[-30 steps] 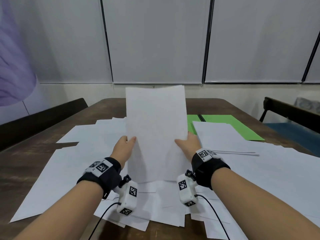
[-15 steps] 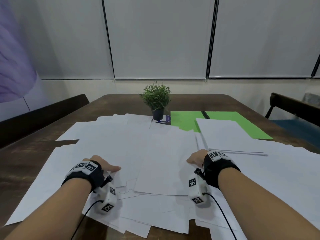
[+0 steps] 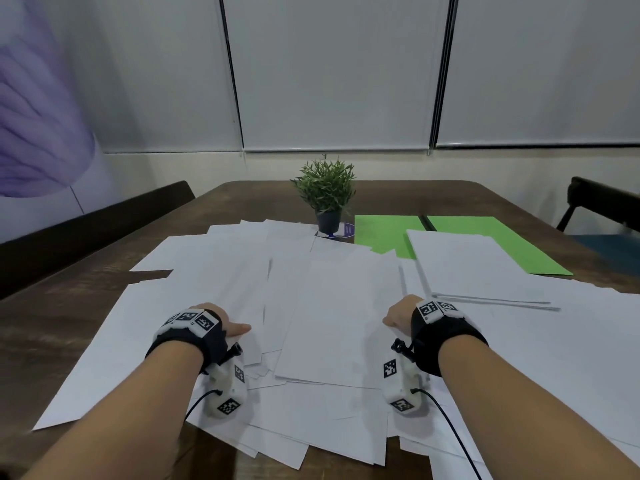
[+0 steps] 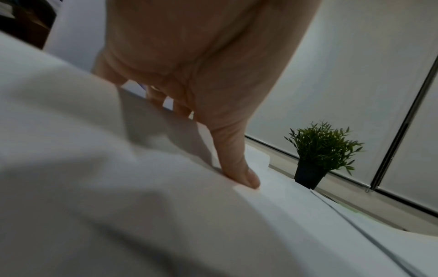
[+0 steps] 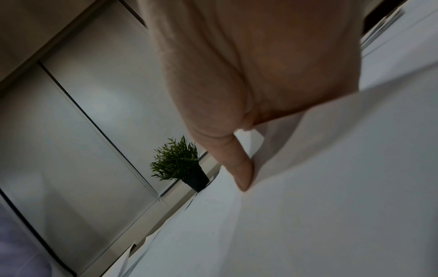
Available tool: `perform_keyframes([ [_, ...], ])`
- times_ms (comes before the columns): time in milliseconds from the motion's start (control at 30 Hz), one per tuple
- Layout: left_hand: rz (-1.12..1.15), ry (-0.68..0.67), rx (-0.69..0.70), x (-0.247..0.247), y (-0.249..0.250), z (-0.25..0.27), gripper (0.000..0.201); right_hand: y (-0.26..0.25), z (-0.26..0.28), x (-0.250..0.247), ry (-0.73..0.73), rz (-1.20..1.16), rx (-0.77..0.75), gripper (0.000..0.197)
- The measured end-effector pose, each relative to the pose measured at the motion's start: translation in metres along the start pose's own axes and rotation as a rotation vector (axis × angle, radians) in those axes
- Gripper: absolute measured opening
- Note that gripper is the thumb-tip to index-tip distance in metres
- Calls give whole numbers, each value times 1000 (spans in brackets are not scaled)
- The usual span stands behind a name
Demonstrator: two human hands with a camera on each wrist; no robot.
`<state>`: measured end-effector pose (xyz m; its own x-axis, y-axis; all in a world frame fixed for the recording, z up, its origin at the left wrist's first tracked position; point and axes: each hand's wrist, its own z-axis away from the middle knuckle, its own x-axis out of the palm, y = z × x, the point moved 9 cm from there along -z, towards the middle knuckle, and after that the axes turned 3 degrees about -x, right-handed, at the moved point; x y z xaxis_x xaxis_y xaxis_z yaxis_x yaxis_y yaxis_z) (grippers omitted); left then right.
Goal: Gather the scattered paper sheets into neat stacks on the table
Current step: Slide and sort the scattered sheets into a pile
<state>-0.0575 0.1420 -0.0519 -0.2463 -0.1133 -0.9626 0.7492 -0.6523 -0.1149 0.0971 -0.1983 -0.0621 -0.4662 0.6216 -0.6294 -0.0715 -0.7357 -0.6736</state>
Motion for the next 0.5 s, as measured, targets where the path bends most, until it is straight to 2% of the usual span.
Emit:
perform_keyframes([
  [33,39,-11,11,1,1,-3,60,1,-3,0,6,31,10,37],
  [100,17,-18,27,6,-1,-11,57,0,-14,3,-10,236,-23,23],
  [200,113,12,-2,8,-12,-19,55,-3,-23,5,-26,495,-68,28],
  [333,321,64,-20,-4,-25,-14,44,-5,-3,1,-3,201,-80,42],
  [433,405,87,66,-26,-9,-3,53,1,-10,0,6,274,-12,38],
  [500,467,53,151,-37,17,13,56,0,-11,-5,65,293,-8,46],
])
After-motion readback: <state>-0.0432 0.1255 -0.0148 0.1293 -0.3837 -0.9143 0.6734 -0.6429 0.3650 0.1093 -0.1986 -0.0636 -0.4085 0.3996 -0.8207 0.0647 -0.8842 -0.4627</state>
